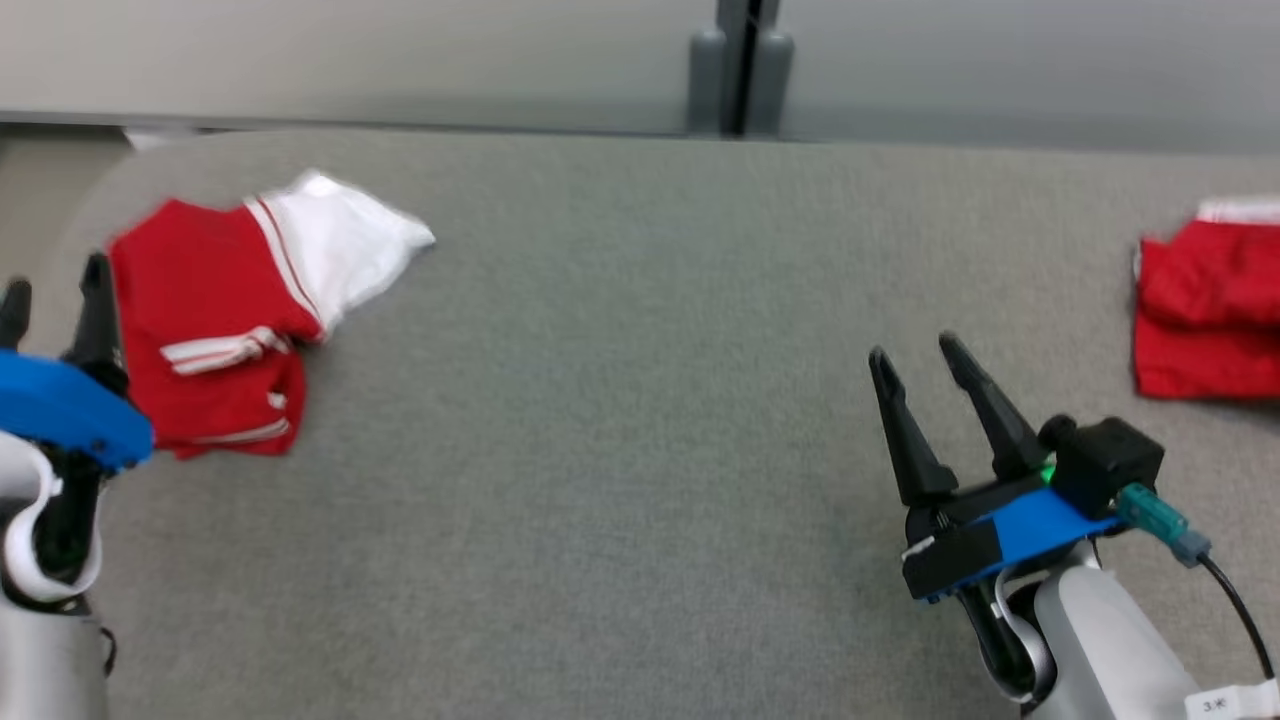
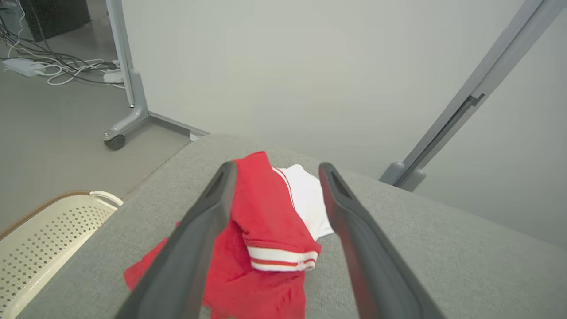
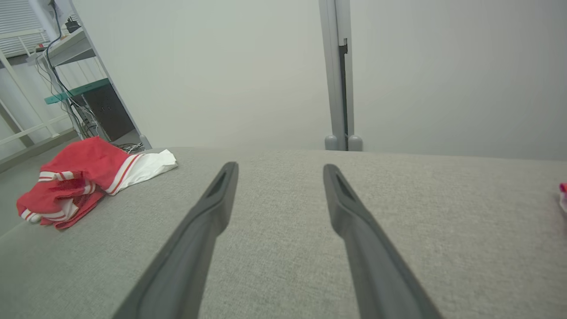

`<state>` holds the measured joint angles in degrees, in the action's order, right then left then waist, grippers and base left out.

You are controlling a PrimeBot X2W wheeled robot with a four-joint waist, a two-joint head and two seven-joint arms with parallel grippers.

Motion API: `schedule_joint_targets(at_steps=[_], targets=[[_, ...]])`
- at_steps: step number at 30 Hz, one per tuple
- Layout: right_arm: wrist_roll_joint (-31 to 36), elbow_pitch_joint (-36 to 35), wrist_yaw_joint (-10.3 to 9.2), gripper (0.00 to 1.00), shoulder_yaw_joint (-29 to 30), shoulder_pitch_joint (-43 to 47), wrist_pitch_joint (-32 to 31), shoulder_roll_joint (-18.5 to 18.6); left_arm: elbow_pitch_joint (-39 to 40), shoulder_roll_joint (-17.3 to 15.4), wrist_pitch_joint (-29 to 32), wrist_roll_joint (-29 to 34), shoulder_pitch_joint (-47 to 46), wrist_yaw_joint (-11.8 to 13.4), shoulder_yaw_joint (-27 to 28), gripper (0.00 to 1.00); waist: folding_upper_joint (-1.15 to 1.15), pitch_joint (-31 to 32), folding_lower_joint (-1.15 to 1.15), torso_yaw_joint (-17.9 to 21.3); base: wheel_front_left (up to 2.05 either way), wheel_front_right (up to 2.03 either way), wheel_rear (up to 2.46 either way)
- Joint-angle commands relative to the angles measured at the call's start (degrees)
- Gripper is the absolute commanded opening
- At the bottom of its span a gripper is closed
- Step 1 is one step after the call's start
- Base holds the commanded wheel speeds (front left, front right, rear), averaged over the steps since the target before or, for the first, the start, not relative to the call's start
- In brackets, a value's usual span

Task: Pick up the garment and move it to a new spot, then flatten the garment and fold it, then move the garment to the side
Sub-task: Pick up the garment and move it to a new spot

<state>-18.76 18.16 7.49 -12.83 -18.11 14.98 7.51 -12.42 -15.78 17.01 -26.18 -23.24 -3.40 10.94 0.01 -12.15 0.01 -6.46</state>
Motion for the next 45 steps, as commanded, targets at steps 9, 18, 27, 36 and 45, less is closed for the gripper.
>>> schedule_joint_targets(at_steps=[9,18,27,36,45], targets=[[0.4,-1.7,0.01,1.00,0.3,-5.2,0.3,0.2,-13.8,-5.2,7.8,-2.7,-9.7,2.2,2.4,1.00,-0.01,-8.0,-0.01,4.3,0.00,0.00,0.00],[0.0,-1.7,0.01,1.00,-1.0,-7.5,0.3,-0.2,-31.4,-6.5,6.2,-2.9,-14.1,1.6,2.2,1.00,-0.01,-10.5,-0.01,7.0,0.00,0.00,0.00],[-0.1,-1.1,0.01,1.00,-0.5,-5.8,0.3,-0.7,-38.8,-8.5,-1.0,-2.3,-16.1,-1.4,1.2,0.00,-0.01,-7.2,-0.01,7.1,0.00,0.00,0.00],[-0.5,-0.1,0.01,1.00,0.0,-2.1,0.3,-1.3,-34.2,-9.8,-3.4,-0.2,-17.6,-3.7,-4.3,0.00,-0.01,1.8,-0.01,6.5,0.00,0.00,0.00],[-0.7,0.5,0.01,1.00,1.3,1.9,0.3,-1.8,-20.6,-7.9,1.0,-2.1,-16.1,-4.2,-10.2,0.00,-0.01,9.3,-0.01,8.3,0.00,0.00,0.00]])
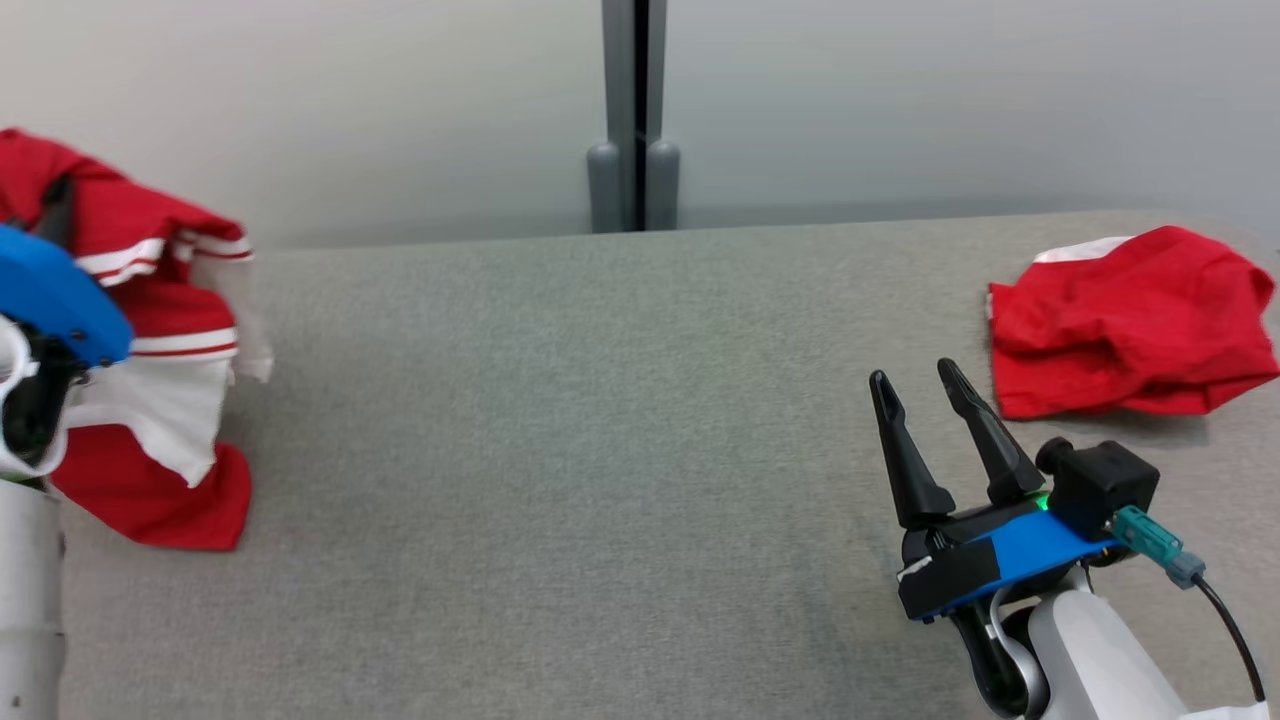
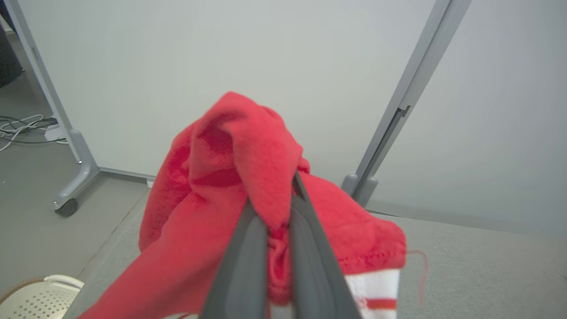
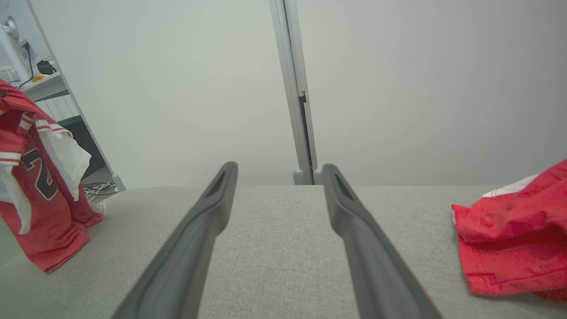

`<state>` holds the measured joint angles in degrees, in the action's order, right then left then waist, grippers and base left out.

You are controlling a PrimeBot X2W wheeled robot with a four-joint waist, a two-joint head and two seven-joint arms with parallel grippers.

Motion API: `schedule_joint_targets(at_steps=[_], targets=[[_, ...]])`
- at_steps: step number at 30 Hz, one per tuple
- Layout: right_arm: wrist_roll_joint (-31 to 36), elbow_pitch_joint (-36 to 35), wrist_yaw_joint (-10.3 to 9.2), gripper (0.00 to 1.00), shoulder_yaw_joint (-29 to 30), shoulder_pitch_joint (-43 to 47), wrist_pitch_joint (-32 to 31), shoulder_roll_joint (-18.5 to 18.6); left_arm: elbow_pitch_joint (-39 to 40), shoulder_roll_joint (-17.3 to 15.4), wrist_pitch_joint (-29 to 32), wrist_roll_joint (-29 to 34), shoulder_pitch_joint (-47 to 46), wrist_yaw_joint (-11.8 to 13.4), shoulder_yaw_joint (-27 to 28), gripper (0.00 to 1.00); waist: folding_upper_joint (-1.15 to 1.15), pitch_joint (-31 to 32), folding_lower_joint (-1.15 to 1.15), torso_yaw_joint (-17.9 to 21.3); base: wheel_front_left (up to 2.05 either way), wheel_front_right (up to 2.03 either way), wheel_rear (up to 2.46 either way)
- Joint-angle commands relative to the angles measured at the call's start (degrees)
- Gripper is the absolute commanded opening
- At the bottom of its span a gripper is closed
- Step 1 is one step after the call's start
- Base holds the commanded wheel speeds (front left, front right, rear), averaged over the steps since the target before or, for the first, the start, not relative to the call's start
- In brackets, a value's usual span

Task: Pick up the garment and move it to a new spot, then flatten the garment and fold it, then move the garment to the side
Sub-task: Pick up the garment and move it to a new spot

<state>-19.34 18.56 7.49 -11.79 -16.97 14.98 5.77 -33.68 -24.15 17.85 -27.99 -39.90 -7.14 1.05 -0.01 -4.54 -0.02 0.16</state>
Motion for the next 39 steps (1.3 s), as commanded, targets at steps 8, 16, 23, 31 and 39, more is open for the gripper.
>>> schedule_joint_targets(at_steps=[8,16,23,31,39], targets=[[0.3,-0.6,0.01,1.00,1.4,2.8,0.3,0.2,21.7,3.9,7.0,-5.8,4.6,-0.4,-5.8,0.00,0.01,5.2,0.02,6.3,0.00,0.00,0.00],[0.7,-1.5,0.01,1.00,3.5,3.3,0.3,1.3,38.9,10.5,12.0,-12.6,6.9,1.5,-8.7,0.00,0.01,5.5,0.02,10.6,0.00,0.00,0.00],[0.3,-1.9,0.01,1.00,4.6,4.1,0.3,1.6,36.8,11.8,12.1,-13.1,17.3,2.2,-11.7,0.00,0.01,4.4,0.02,11.9,0.00,0.00,0.00],[0.2,-1.3,0.01,1.00,3.3,3.5,0.3,1.3,15.5,7.8,0.6,-10.5,25.8,0.5,-9.9,0.00,0.01,3.4,0.02,11.3,0.00,0.00,0.00],[-0.4,0.0,0.01,1.00,1.4,3.1,0.3,1.7,3.9,6.3,-11.1,-9.8,22.4,-0.5,-11.8,1.00,0.01,3.7,0.02,8.8,0.00,0.00,0.00]])
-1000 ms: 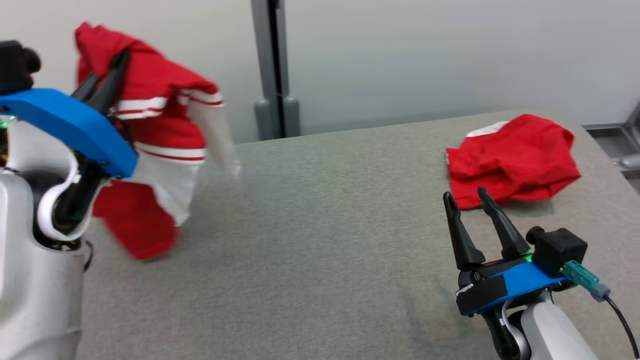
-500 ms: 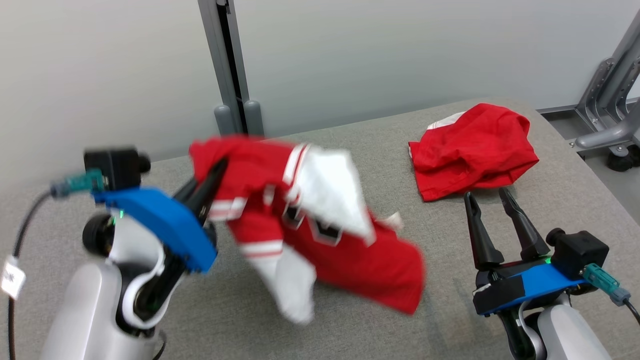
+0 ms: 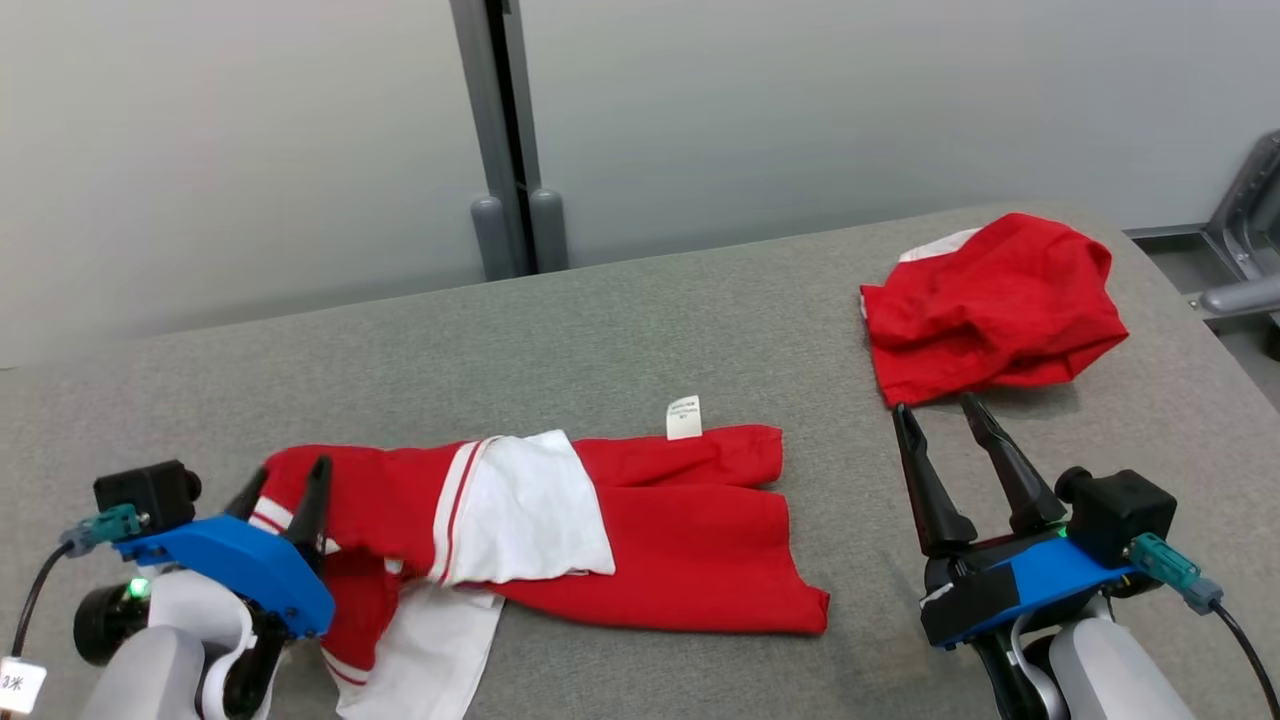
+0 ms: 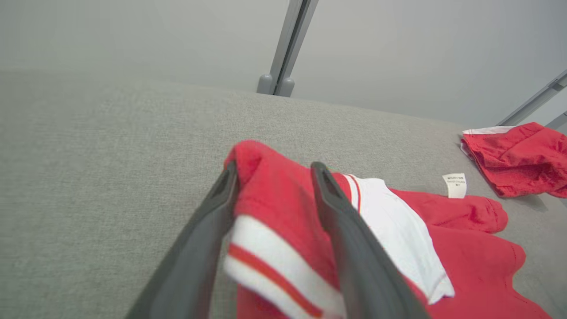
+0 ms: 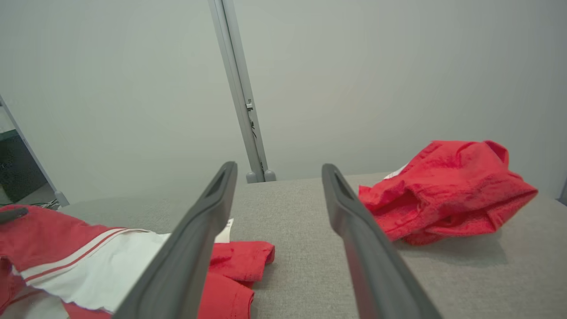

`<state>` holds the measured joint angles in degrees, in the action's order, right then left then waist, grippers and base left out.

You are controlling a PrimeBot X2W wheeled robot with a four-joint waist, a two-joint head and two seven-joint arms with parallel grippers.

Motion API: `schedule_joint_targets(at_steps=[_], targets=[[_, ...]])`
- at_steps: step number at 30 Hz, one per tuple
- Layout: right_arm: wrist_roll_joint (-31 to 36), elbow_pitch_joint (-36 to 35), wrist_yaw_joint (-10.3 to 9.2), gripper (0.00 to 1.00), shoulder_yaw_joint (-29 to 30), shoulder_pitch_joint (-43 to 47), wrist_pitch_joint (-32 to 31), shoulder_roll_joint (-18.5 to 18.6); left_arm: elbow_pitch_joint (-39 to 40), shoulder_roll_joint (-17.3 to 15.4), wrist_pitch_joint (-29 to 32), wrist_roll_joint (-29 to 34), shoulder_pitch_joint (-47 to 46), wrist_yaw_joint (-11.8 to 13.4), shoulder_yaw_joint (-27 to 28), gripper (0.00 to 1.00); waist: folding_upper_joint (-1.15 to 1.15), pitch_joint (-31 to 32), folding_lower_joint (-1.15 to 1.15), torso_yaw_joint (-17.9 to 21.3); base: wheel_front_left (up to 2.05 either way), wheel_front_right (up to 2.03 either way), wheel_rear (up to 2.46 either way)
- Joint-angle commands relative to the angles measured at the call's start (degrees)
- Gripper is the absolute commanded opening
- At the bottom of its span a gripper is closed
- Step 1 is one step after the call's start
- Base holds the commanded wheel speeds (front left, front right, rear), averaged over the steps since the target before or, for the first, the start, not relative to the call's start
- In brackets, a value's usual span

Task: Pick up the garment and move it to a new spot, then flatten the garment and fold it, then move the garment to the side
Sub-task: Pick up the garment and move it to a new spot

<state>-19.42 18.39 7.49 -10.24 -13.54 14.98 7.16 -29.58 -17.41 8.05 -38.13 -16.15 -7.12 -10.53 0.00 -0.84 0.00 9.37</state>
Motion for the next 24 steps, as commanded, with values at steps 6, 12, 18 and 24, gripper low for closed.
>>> schedule_joint_targets(at_steps=[6,12,18,24], targets=[[-0.2,0.5,0.01,1.00,-0.1,-0.1,0.3,1.0,3.7,-3.7,-10.5,2.5,-2.9,-0.4,-2.2,1.00,0.00,0.9,0.00,-2.3,0.00,0.00,0.00],[-0.3,-0.1,0.01,1.00,1.1,1.9,0.3,1.7,13.7,-2.6,-18.9,4.7,2.7,4.9,0.3,1.00,0.00,2.4,0.00,-3.9,0.00,0.00,0.00],[-0.6,-0.3,0.01,1.00,1.8,3.9,0.3,1.8,20.9,-1.1,-22.4,10.3,10.0,9.5,-0.9,1.00,0.00,3.0,0.00,-5.1,0.00,0.00,0.00],[-0.9,0.6,0.01,1.00,1.6,5.8,0.3,1.5,20.5,0.6,-23.2,13.4,15.9,11.5,-1.0,1.00,0.00,3.0,0.00,-5.3,0.00,0.00,0.00]])
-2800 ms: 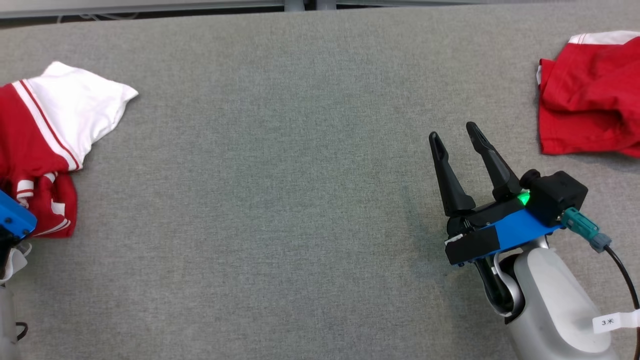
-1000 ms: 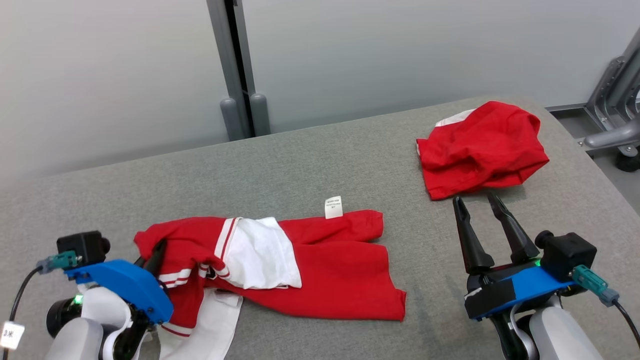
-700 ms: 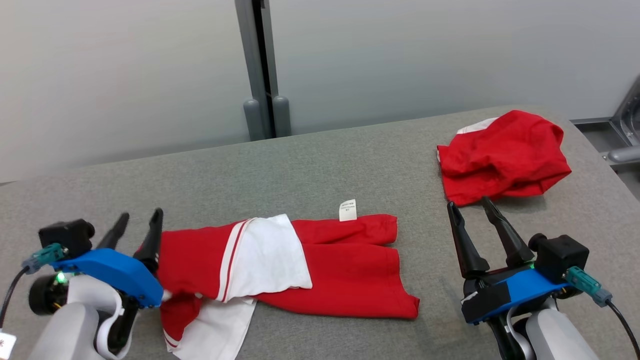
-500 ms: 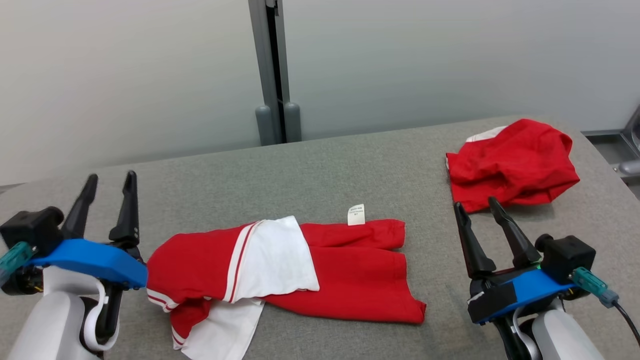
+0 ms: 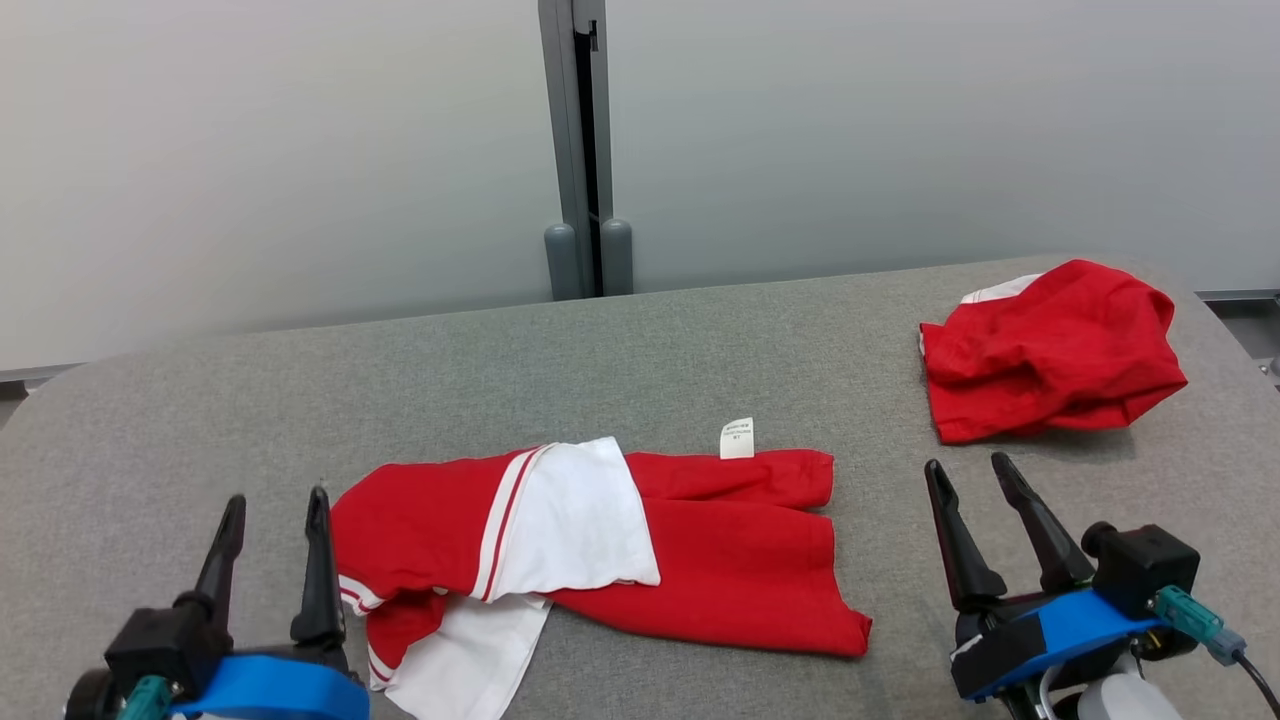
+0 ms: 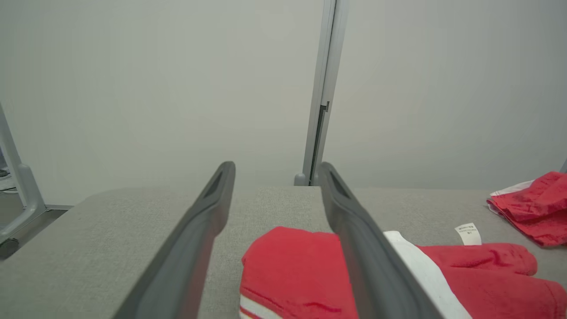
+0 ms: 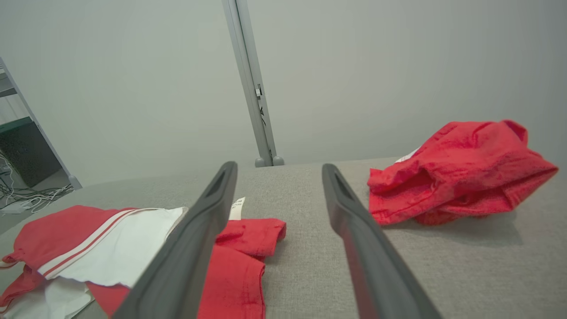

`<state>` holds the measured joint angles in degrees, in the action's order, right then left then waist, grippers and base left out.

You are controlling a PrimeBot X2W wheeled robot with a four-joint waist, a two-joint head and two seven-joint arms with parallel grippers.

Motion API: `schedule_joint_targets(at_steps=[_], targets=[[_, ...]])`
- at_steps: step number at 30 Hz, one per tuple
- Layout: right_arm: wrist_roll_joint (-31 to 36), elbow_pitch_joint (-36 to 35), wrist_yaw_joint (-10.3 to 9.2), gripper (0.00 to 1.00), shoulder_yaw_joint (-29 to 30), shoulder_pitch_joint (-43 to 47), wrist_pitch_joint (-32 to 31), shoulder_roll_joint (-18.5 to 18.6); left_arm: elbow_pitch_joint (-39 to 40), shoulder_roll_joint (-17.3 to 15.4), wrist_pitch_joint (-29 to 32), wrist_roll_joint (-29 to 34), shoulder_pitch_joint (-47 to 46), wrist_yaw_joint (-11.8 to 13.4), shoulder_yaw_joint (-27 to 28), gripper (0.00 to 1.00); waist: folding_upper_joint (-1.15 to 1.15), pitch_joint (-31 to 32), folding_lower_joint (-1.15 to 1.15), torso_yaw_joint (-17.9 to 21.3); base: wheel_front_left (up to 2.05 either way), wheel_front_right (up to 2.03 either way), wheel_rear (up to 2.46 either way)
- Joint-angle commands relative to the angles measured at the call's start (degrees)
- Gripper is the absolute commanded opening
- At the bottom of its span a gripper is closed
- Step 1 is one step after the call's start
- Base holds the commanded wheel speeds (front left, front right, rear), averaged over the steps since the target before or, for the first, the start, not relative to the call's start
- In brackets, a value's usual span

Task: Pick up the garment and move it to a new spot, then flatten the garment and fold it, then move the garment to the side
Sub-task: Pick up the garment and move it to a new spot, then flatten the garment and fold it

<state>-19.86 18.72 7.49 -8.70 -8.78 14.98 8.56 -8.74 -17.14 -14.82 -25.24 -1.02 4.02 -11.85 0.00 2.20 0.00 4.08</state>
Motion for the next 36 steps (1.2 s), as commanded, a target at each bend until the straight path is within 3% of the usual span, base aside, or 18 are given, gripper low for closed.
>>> schedule_joint_targets(at_steps=[1,26,29,36], targets=[[-0.5,0.4,0.01,1.00,0.1,1.3,0.3,0.1,-0.8,0.9,-0.4,0.5,1.5,0.3,0.3,1.00,0.00,-0.1,0.00,-0.1,0.00,0.00,0.00],[-0.9,2.7,0.01,1.00,-0.9,-1.1,0.1,0.5,-4.6,4.9,-0.4,5.3,-0.6,-5.3,3.5,1.00,0.00,-0.6,0.00,-0.7,0.00,0.00,0.00],[-2.3,5.8,0.01,1.00,-2.0,-3.9,-3.0,1.1,-5.0,5.4,-0.4,5.8,-0.9,-5.9,3.0,1.00,0.00,-1.1,0.00,-1.7,0.00,0.00,0.00],[-6.2,17.9,0.01,1.00,-3.1,-13.4,-18.0,2.6,-6.2,5.9,-0.4,6.1,-1.9,-6.7,2.3,1.00,0.00,-2.8,0.00,-5.5,0.00,0.00,0.00]])
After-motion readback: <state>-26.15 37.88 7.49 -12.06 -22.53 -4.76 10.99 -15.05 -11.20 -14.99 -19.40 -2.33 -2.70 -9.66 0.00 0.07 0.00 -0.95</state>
